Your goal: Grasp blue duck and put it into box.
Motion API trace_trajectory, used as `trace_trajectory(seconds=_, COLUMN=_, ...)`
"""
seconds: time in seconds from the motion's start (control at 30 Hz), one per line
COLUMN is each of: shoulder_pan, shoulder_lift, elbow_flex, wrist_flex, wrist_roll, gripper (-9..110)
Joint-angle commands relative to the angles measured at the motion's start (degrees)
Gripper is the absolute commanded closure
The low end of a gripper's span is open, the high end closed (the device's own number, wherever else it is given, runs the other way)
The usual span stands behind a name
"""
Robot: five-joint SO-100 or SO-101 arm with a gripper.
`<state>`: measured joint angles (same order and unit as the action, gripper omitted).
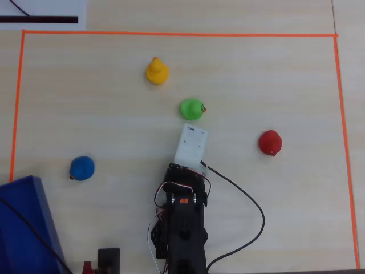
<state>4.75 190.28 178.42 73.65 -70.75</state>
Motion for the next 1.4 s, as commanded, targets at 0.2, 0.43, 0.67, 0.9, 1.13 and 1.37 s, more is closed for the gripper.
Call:
trace_trajectory(seconds=0.2, shoulder_pan=0.6, shoulder_lift=-0.6, elbow_flex=-0.2, wrist_flex=1.2, wrist_roll=-1.4, gripper=101)
trace_trajectory(seconds=0.43, shoulder_pan=0.6, shoulder_lift=-0.6, elbow_flex=-0.2, wrist_flex=1.4, wrist_roll=-1.3, gripper=101)
trace_trajectory(seconds=0.67, shoulder_pan=0.1, shoulder_lift=-0.6, elbow_flex=-0.2, wrist_flex=1.3, wrist_roll=-1.1, gripper=101)
trace_trajectory(seconds=0.9, shoulder_pan=0.1, shoulder_lift=-0.6, elbow_flex=-0.2, wrist_flex=1.2, wrist_roll=0.2, gripper=101)
trace_trajectory(seconds=1.13, shoulder_pan=0.1, shoulder_lift=-0.6, elbow_flex=-0.2, wrist_flex=1.1, wrist_roll=1.5, gripper=101)
trace_trajectory(seconds=1.37, shoulder_pan=0.1, shoulder_lift=-0.6, elbow_flex=-0.2, wrist_flex=1.1, wrist_roll=1.8, gripper=101)
